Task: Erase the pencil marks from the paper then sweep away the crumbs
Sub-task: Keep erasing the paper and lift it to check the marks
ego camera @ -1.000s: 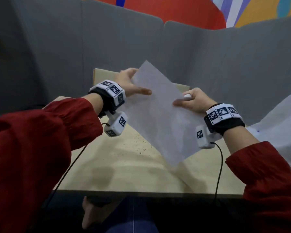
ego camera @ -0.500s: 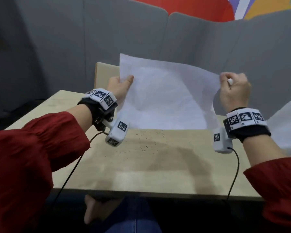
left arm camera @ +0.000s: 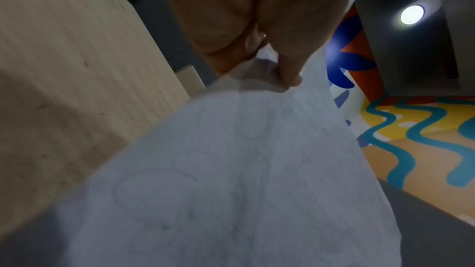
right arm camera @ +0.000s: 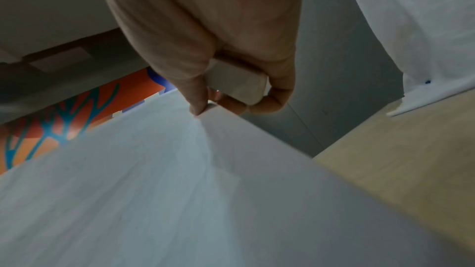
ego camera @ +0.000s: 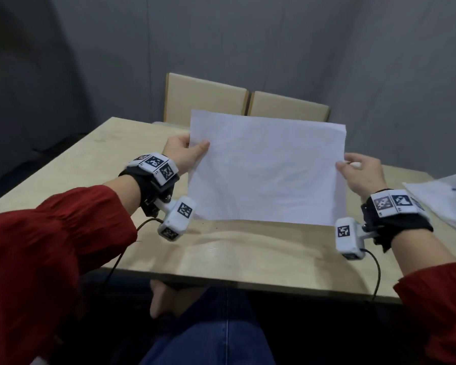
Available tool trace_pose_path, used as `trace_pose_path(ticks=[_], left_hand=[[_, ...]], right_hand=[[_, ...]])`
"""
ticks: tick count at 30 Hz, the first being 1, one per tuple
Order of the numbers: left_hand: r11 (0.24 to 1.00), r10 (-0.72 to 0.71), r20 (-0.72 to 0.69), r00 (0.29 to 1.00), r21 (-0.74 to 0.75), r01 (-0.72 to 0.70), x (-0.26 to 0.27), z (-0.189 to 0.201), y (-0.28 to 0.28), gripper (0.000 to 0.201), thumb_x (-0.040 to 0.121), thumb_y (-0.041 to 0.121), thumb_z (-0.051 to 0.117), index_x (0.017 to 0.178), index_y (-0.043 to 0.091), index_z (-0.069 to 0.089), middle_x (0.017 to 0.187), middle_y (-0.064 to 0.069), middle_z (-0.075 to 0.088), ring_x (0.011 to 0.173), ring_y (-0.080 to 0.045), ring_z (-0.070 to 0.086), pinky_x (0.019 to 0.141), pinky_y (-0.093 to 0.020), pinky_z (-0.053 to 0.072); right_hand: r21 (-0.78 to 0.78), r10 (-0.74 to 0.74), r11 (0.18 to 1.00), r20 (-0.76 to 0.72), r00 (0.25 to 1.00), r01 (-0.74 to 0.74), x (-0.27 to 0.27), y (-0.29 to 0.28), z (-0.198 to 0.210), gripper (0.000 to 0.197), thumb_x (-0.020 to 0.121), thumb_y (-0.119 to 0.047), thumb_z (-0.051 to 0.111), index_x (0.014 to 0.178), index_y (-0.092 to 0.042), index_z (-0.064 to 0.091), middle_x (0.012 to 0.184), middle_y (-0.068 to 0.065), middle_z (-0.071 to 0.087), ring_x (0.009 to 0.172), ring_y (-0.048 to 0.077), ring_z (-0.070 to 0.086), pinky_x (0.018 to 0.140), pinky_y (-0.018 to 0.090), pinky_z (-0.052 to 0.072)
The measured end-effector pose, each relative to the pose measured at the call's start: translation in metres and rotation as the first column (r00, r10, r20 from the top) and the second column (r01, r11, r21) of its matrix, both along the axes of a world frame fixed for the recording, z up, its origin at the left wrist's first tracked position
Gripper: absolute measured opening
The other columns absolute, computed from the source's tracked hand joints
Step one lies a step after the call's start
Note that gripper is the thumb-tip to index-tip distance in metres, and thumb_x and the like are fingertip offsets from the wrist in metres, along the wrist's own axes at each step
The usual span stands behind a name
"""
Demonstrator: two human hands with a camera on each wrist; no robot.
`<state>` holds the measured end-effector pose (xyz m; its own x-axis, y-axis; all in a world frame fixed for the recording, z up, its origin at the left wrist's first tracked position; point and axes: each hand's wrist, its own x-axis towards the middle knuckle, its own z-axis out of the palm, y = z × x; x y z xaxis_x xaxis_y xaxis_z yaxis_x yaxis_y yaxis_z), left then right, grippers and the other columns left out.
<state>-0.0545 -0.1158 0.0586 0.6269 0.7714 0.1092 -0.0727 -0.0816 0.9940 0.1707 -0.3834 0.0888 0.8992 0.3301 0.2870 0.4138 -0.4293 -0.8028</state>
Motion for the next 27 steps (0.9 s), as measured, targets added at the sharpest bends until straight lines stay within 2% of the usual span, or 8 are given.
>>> trace_pose_path(ticks=[5, 8, 11, 16, 19, 21, 24, 27], left_hand=[[1.000, 0.000, -0.037, 0.999, -0.002, 0.000, -0.006, -0.008, 0.010, 0.007, 0.089, 0.004, 0.066, 0.090, 0.011, 0.065, 0.065, 0.010, 0.071, 0.062, -0.006, 0.067, 0.055, -0.020, 0.057], [1.000, 0.013, -0.087, 0.996, 0.021, -0.011, -0.010, -0.009, 0.008, 0.017, 0.085, 0.003, 0.071, 0.100, 0.006, 0.064, 0.072, 0.000, 0.067, 0.053, -0.002, 0.065, 0.053, -0.020, 0.056], [0.998, 0.008, -0.193, 0.981, 0.064, 0.005, -0.007, -0.016, -0.003, 0.033, 0.083, 0.003, 0.074, 0.111, 0.007, 0.058, 0.078, -0.001, 0.062, 0.059, -0.008, 0.065, 0.051, -0.020, 0.054], [0.961, -0.012, -0.460, 0.888, 0.240, 0.137, 0.002, -0.036, -0.028, 0.056, 0.080, 0.008, 0.076, 0.124, 0.017, 0.044, 0.098, 0.002, 0.065, 0.074, -0.019, 0.068, 0.063, -0.032, 0.059], [0.907, 0.001, -0.568, 0.823, 0.348, 0.238, 0.004, -0.047, -0.032, 0.059, 0.077, 0.007, 0.077, 0.126, 0.016, 0.046, 0.109, -0.001, 0.066, 0.081, -0.021, 0.067, 0.070, -0.036, 0.058], [0.856, 0.020, -0.617, 0.787, 0.418, 0.305, 0.004, -0.051, -0.031, 0.057, 0.075, 0.006, 0.079, 0.125, 0.014, 0.051, 0.117, -0.003, 0.065, 0.087, -0.021, 0.067, 0.074, -0.032, 0.054], [0.797, 0.025, -0.673, 0.739, 0.460, 0.391, 0.003, -0.053, -0.029, 0.060, 0.071, 0.006, 0.082, 0.125, 0.011, 0.056, 0.126, -0.005, 0.061, 0.103, -0.021, 0.065, 0.083, -0.029, 0.051], [0.688, 0.078, -0.757, 0.648, 0.511, 0.515, -0.001, -0.051, -0.028, 0.063, 0.069, 0.019, 0.087, 0.126, 0.014, 0.059, 0.132, -0.005, 0.056, 0.120, -0.020, 0.055, 0.094, -0.030, 0.044]], right_hand=[[-0.155, 0.009, 0.988, -0.024, 1.000, -0.013, 0.003, -0.005, 0.000, 0.021, 0.092, -0.010, 0.059, 0.112, -0.013, 0.065, 0.097, 0.009, 0.063, 0.088, 0.021, 0.058, 0.082, 0.029, 0.046], [-0.335, -0.030, 0.942, 0.030, 0.999, 0.039, 0.007, -0.006, -0.003, 0.026, 0.090, -0.017, 0.059, 0.115, -0.016, 0.067, 0.113, 0.013, 0.066, 0.106, 0.028, 0.059, 0.096, 0.036, 0.044], [-0.566, -0.094, 0.808, 0.144, 0.985, 0.160, 0.002, -0.001, -0.005, 0.049, 0.092, -0.030, 0.060, 0.134, -0.009, 0.049, 0.133, 0.021, 0.052, 0.122, 0.037, 0.050, 0.102, 0.041, 0.040], [-0.748, 0.013, 0.662, -0.059, 0.998, -0.052, -0.023, 0.022, -0.021, 0.056, 0.092, -0.035, 0.050, 0.133, 0.000, 0.034, 0.131, 0.022, 0.040, 0.116, 0.041, 0.048, 0.092, 0.044, 0.043], [-0.724, 0.196, 0.630, -0.204, 0.959, -0.283, -0.045, 0.038, -0.036, 0.013, 0.089, -0.013, 0.040, 0.082, -0.005, 0.047, 0.077, 0.011, 0.048, 0.065, 0.024, 0.048, 0.056, 0.030, 0.038], [-0.768, 0.297, 0.534, -0.221, 0.929, -0.354, -0.055, 0.049, -0.051, 0.022, 0.087, -0.005, 0.037, 0.066, -0.010, 0.040, 0.063, 0.006, 0.043, 0.058, 0.021, 0.040, 0.053, 0.027, 0.029], [-0.845, 0.406, 0.369, -0.228, 0.885, -0.386, -0.070, 0.059, -0.074, 0.016, 0.092, -0.008, 0.044, 0.098, -0.008, 0.059, 0.095, 0.010, 0.059, 0.087, 0.026, 0.054, 0.069, 0.027, 0.040], [-0.859, 0.460, 0.379, -0.148, 0.875, -0.345, -0.075, 0.060, -0.083, 0.024, 0.093, -0.015, 0.052, 0.115, -0.011, 0.059, 0.114, 0.007, 0.058, 0.105, 0.026, 0.054, 0.078, 0.026, 0.040]])
